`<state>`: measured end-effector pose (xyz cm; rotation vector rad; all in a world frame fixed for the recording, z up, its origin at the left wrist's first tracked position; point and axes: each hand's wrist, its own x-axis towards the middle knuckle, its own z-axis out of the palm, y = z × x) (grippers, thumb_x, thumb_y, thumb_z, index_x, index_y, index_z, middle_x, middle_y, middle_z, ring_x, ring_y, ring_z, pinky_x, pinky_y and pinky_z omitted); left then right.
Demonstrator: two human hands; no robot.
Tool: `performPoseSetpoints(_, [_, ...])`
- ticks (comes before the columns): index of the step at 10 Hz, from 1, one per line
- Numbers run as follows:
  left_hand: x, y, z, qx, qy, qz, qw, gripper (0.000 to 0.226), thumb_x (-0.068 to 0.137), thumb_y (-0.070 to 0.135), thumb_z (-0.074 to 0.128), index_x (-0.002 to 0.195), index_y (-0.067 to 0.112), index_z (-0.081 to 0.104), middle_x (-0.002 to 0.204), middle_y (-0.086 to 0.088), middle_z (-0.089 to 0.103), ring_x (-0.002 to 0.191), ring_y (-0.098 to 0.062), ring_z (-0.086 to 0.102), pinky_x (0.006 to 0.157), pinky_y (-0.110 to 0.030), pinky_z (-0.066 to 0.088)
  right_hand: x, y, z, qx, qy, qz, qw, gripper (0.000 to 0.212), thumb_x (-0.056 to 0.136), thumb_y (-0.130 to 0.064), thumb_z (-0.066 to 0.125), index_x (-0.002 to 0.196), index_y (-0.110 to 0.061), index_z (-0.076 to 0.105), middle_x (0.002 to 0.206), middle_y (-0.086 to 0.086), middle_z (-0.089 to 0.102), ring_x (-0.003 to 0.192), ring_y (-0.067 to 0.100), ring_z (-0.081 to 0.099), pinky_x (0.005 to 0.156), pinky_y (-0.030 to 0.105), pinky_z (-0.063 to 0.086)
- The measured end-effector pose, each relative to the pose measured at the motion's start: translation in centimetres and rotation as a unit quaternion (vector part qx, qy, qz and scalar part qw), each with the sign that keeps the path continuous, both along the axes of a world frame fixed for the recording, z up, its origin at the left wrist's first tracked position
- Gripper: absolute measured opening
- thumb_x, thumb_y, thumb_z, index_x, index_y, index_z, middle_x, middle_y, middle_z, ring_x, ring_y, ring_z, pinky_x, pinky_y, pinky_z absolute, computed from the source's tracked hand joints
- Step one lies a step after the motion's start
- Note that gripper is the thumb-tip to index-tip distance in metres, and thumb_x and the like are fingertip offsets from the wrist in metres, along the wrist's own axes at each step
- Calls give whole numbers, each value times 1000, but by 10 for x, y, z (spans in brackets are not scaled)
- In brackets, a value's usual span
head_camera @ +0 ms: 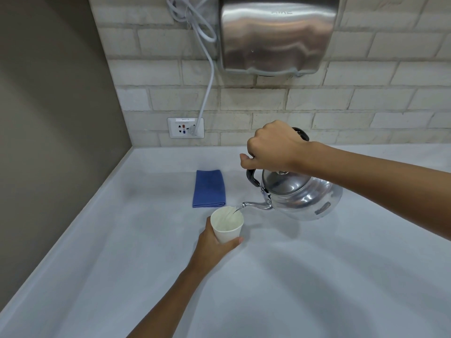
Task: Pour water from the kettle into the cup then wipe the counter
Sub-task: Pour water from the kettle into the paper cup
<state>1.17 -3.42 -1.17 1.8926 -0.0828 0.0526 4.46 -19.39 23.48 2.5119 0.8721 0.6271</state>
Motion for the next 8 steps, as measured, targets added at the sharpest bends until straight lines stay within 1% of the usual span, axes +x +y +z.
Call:
performPoseSetpoints(1, [0,0,0,1,-1,1,1000,80,55,47,83,118,42,34,117,14,54,106,-10,53,81,-21,42,0,1,1,-1,3,0,1000,57,90,-34,43,45,-9,20,43,4,23,39,18,17,45,23,11])
performPoseSetpoints(3, [0,0,0,-2,-5,-4,1000,82,56,46,84,121,39,35,118,12,54,107,-11,52,77,-14,41,-1,0,3,-7,3,-1,1000,56,90,-34,42,45,-9,20,43,4,23,40,18,17,45,23,12])
performPoseSetpoints(4, [0,0,1,0,-4,-2,1000,82,56,46,83,121,38,35,117,13,53,106,-10,52,75,-9,39,-2,1,3,-11,2,-2,1000,56,90,-34,42,45,-9,20,43,4,23,40,18,17,45,24,12])
performPoseSetpoints(5, [-1,0,2,-1,-3,-1,1000,80,56,45,84,119,40,35,115,14,54,105,-9,53,68,-4,41,-2,0,3,-11,1,-4,1000,56,90,-33,42,45,-9,19,43,4,23,40,18,17,45,23,12])
performPoseSetpoints(7, [-2,0,4,-3,-10,-2,1000,79,57,42,84,118,38,35,115,13,53,104,-9,53,64,-4,44,-2,1,2,-15,-6,-7,1000,56,89,-33,43,44,-9,20,42,4,23,39,18,17,45,23,11])
performPoseSetpoints(8, [-2,0,4,-5,-9,-3,1000,79,57,41,84,118,38,34,115,13,53,104,-10,52,66,-5,42,-2,1,2,-18,-8,-7,1000,56,89,-33,43,44,-9,20,42,4,23,39,18,17,45,23,11])
